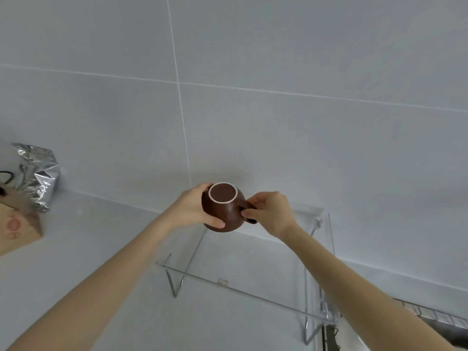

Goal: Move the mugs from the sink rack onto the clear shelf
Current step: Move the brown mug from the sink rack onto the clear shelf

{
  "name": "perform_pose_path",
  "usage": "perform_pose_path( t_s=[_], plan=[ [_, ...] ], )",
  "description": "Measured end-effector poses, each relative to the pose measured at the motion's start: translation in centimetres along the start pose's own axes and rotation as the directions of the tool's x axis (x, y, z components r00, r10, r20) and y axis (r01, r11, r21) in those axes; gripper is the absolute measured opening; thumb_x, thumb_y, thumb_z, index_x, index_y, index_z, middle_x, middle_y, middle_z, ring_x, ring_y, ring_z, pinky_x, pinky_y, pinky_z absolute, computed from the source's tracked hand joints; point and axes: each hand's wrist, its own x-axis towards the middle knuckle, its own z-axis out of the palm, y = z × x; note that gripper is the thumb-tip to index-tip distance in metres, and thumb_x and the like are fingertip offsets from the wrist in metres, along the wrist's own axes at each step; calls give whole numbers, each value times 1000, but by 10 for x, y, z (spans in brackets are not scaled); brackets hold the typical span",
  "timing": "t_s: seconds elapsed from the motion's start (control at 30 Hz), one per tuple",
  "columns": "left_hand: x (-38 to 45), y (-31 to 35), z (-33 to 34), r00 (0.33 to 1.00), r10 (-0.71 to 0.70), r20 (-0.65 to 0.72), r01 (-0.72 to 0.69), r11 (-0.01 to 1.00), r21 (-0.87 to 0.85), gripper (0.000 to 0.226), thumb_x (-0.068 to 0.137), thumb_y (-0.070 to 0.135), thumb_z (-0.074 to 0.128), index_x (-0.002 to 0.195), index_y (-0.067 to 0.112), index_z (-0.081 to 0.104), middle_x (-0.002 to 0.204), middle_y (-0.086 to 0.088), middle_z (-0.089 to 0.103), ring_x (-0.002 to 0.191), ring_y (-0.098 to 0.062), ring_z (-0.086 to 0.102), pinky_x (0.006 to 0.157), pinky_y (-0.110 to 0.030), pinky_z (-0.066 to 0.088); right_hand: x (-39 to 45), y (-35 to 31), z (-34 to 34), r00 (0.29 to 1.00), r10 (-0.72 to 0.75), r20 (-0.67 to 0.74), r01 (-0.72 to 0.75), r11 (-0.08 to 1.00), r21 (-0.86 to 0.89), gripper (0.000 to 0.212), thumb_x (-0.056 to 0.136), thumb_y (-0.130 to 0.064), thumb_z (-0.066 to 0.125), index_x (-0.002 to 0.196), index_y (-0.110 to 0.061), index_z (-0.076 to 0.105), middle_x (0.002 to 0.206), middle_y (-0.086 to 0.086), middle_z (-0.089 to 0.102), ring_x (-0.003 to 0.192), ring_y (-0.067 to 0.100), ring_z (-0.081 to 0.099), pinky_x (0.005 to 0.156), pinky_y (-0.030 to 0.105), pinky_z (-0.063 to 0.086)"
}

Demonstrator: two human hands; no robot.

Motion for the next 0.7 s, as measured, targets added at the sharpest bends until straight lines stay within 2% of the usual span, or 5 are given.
perform_pose_path(
  t_s=[0.13,0.33,0.4,0.57,0.7],
  plan=[
    [15,-10,-2,999,13,37,-15,999,47,87,40,20,88,121,24,53,118,5,65,111,-15,59,98,-34,46,11,8,12,1000,11,-6,-11,1000,3,12,68,-6,71,81,-7,72,69,7,67,66,21,61,70,35,53],
    [22,-18,-5,999,-1,37,-1,998,63,85,35,30,84,116,33,56,113,8,67,108,-13,61,97,-32,47,26,13,22,1000,15,7,-15,1000,15,12,69,-6,71,81,-6,73,72,12,69,67,22,62,69,33,52],
    [23,-19,-6,1000,-15,23,14,998,58,85,35,31,84,115,34,57,112,8,67,108,-14,61,96,-32,47,28,12,24,1000,22,14,-23,999,24,13,70,-6,71,83,-6,73,72,9,68,65,20,60,62,23,49],
    [20,-18,-1,999,-10,-38,13,996,83,77,50,18,87,119,28,56,106,8,64,104,-14,59,90,-26,44,34,12,21,999,36,25,-37,998,46,16,71,-5,71,87,-4,72,88,16,74,60,15,60,50,4,43],
    [18,-14,2,998,-14,-66,22,991,133,73,53,19,86,119,26,56,102,8,62,98,-13,57,84,-22,39,36,13,19,999,20,39,-23,998,59,17,72,-2,70,89,-3,72,92,18,74,71,19,62,61,15,46]
  ],
)
